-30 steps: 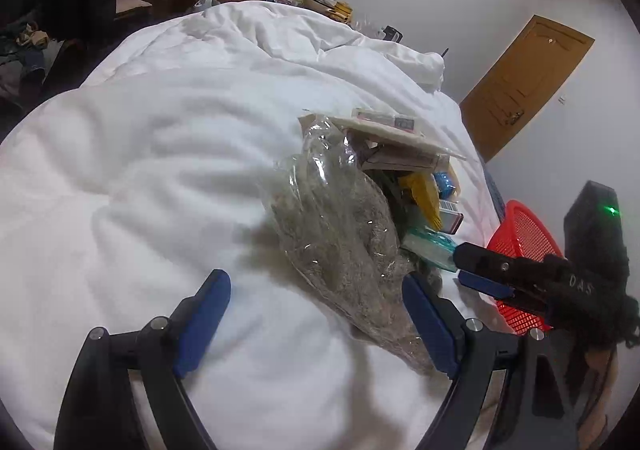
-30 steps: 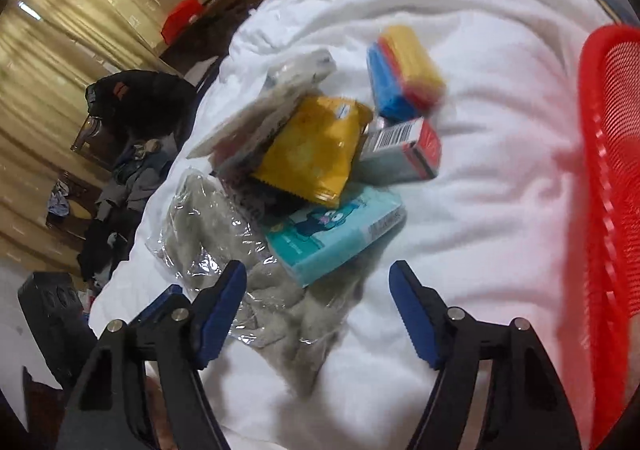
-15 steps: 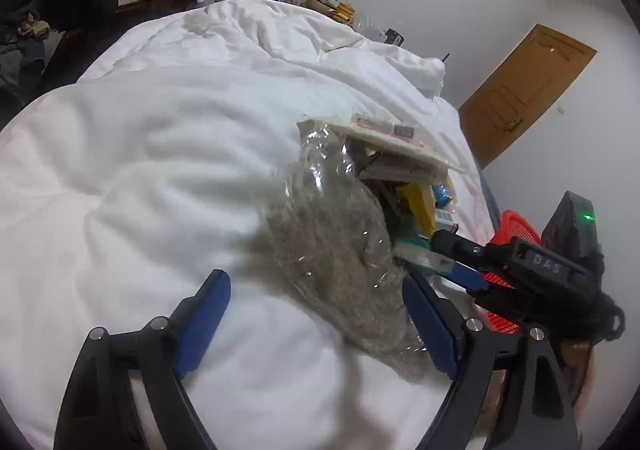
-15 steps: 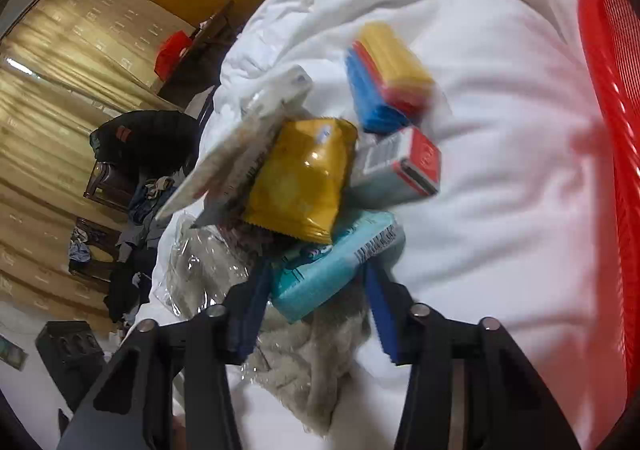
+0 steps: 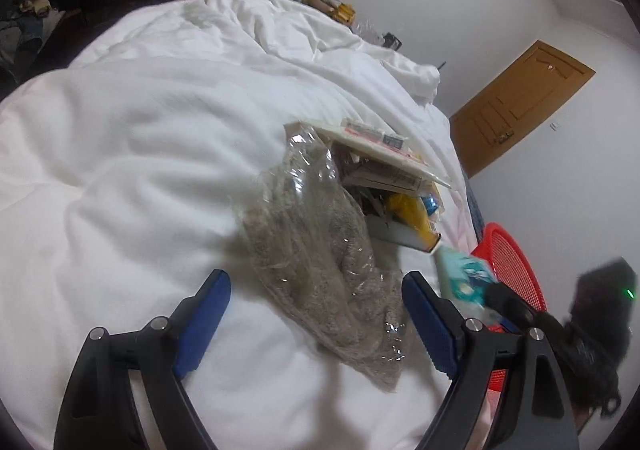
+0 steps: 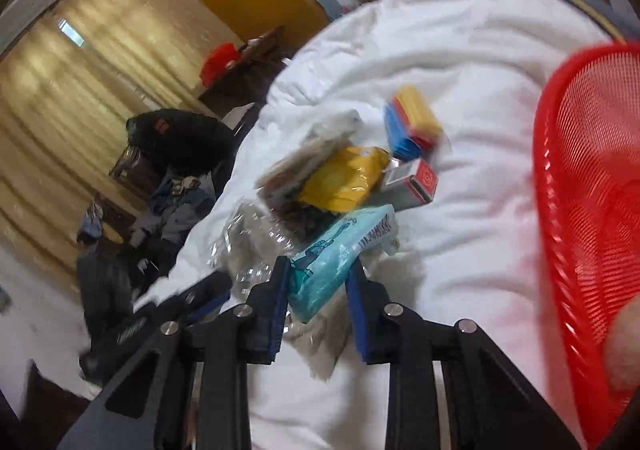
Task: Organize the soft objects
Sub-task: 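Grasp the clear fabric bag with the left tool while the right tool grasps the blue tissue pack, then lift the bag and tissue pack into the red basket and open both tools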
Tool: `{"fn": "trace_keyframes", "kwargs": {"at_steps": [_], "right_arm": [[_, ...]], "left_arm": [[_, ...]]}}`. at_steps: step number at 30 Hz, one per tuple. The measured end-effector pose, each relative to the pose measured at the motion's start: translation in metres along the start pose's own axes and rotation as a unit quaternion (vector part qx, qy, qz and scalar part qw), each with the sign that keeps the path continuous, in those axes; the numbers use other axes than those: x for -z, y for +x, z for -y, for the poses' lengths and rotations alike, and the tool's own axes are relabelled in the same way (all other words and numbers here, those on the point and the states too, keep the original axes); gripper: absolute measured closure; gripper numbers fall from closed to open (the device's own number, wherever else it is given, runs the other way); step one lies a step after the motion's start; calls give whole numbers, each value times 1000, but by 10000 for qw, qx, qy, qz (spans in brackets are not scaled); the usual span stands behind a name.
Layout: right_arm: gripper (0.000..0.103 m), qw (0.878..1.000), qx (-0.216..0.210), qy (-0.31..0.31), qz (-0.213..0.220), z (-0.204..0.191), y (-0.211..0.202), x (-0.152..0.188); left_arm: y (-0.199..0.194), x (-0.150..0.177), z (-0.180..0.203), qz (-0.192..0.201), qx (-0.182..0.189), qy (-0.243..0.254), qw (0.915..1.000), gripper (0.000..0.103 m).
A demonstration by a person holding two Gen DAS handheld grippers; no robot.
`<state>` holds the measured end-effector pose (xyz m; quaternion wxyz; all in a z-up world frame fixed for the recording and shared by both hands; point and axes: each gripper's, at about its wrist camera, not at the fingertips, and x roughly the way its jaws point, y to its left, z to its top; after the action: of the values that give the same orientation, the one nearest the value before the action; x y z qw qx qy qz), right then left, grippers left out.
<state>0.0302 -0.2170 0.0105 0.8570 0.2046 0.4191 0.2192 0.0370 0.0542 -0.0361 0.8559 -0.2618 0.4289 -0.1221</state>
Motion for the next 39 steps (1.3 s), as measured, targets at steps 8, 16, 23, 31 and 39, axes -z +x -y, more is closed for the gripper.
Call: {"fn": "trace_keyframes", "kwargs": {"at_steps": [8,16,23,31,39], "right_arm": [[76,9969,318,-701,175,-21,-14,15],[76,9979,338,-548,-22,-12,-2,18],[76,9986,334,-385,-102,-4,2,19],[76,9986,373,-365,-65,-2,2,19],[76,9979,437,-486,28,-8,-1,20]], "left_arm": [[20,-7,-2,-210,188,-147,9995,32],[30,2,6,-395,65,109,9991,74],[47,6,16,-522,-377,553,9964,77],[18,19,37,204,-807,1105,9904,91],[-7,27,48,772,-1024,1451,9811,91]]}}
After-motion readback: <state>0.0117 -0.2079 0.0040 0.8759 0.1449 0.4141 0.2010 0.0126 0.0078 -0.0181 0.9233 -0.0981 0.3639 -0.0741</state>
